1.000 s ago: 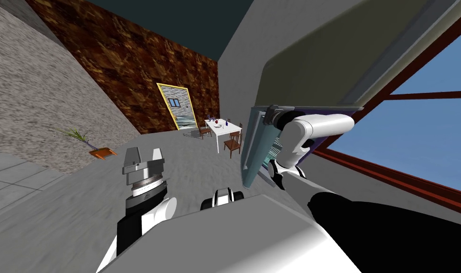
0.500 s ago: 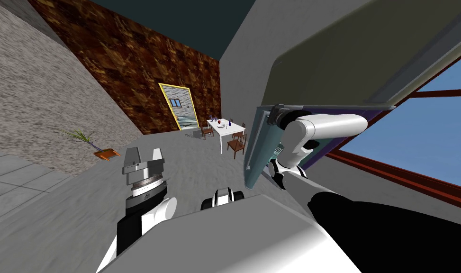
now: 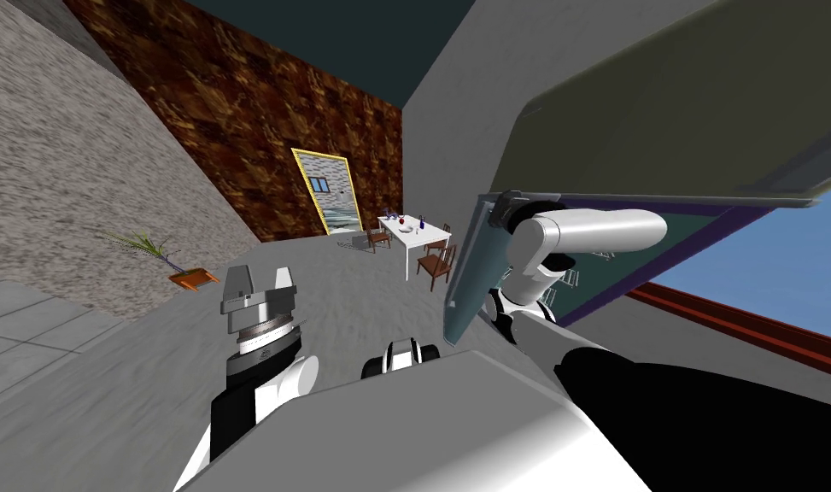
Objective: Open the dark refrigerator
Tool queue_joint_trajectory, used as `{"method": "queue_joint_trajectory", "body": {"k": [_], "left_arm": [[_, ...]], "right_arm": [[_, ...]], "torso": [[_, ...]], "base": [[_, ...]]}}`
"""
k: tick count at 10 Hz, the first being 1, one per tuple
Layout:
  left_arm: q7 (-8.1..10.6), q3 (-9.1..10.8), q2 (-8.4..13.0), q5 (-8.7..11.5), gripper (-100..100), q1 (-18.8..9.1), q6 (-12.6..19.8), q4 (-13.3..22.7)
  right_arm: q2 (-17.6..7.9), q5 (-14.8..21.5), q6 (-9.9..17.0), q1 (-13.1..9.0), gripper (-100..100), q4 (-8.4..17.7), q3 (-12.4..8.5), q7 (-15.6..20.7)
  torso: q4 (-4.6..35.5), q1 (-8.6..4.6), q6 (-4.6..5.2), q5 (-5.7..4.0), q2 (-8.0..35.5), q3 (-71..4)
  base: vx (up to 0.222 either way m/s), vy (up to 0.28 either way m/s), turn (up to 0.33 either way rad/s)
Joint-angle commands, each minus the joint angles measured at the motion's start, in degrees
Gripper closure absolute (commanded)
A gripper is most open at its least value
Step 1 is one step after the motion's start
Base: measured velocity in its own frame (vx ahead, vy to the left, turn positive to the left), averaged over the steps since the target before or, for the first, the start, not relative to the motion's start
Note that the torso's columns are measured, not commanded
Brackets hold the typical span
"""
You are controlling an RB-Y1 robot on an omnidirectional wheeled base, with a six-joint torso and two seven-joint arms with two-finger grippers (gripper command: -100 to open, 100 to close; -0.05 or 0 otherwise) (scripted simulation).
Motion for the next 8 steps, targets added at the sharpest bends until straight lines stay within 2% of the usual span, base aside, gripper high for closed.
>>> {"method": "queue_joint_trajectory", "body": {"k": [1,2,3,4,6,8], "left_arm": [[0.00,0.00,0.0,0.0,0,0.0,0.0,0.0],[0.00,0.00,0.0,0.0,0,0.0,0.0,0.0],[0.00,0.00,0.0,0.0,0,0.0,0.0,0.0],[0.00,0.01,0.0,0.0,0,0.0,0.0,0.0],[0.00,0.02,0.0,0.0,0,0.0,0.0,0.0],[0.00,0.02,0.0,0.0,0,0.0,0.0,0.0]], "right_arm": [[-0.9,3.3,-0.4,-0.2,100,1.0,-0.4,0.3],[-1.2,5.2,-0.8,0.0,100,1.1,-0.5,0.4],[-2.2,3.5,-0.4,-2.2,-100,3.4,-0.4,0.9],[-2.2,3.5,-0.4,-2.2,-100,3.6,-0.4,0.9],[-3.6,3.1,-0.1,-4.5,-100,6.6,-0.5,1.4],[-5.0,2.7,0.3,-6.9,-100,9.6,-0.5,1.8]], "torso": [[0.0,-0.04,0.03,-0.02,0.0,0.0],[0.1,-0.14,0.02,0.00,0.1,0.0],[0.0,0.02,0.02,-0.02,0.1,0.1],[0.2,-0.18,-0.06,0.05,0.4,0.1],[0.5,-0.43,0.15,-0.01,0.9,0.5],[0.2,0.09,0.05,0.13,0.4,0.2]], "base": [[0.162,0.213,-0.006],[0.203,0.230,0.018],[0.069,0.154,0.022],[-0.064,0.036,0.039],[-0.084,-0.005,0.031],[-0.040,0.006,0.003]]}}
